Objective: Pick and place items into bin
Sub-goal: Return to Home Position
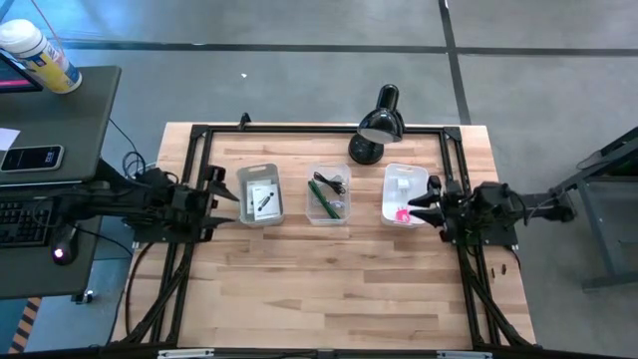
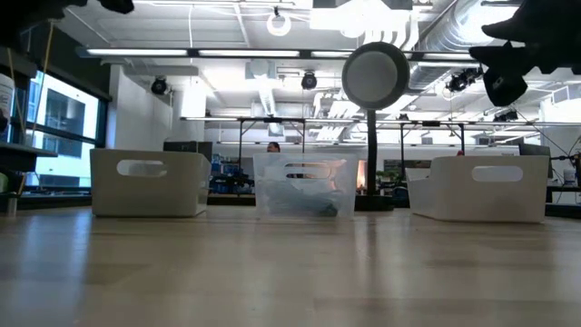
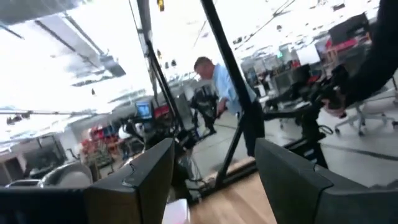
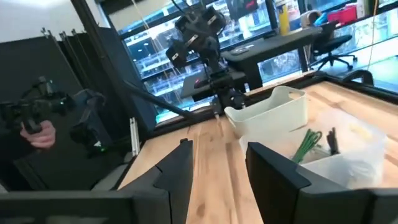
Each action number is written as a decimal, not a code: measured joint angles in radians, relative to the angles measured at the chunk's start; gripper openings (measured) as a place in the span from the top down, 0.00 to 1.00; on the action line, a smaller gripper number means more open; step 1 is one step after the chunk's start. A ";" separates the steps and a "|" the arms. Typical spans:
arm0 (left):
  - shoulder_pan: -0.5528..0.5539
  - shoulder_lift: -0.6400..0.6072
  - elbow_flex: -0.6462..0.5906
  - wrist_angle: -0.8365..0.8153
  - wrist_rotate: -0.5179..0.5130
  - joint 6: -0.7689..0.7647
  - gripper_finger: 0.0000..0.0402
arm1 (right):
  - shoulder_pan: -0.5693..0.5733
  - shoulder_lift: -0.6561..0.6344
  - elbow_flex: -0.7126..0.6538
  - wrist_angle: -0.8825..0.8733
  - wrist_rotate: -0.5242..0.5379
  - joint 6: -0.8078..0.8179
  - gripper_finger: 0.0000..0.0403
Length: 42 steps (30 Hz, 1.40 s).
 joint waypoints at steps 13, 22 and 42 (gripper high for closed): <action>0.000 -0.121 -0.001 -0.194 -0.045 0.011 0.47 | -0.067 -0.033 0.000 -0.065 0.008 -0.031 0.65; 0.000 -0.207 0.000 -0.238 -0.046 0.032 0.47 | -0.065 -0.017 -0.137 0.209 -0.015 -0.009 0.65; -0.045 -0.278 -0.224 0.065 -0.049 -0.021 0.47 | -0.065 -0.020 -0.137 0.258 0.048 -0.074 0.65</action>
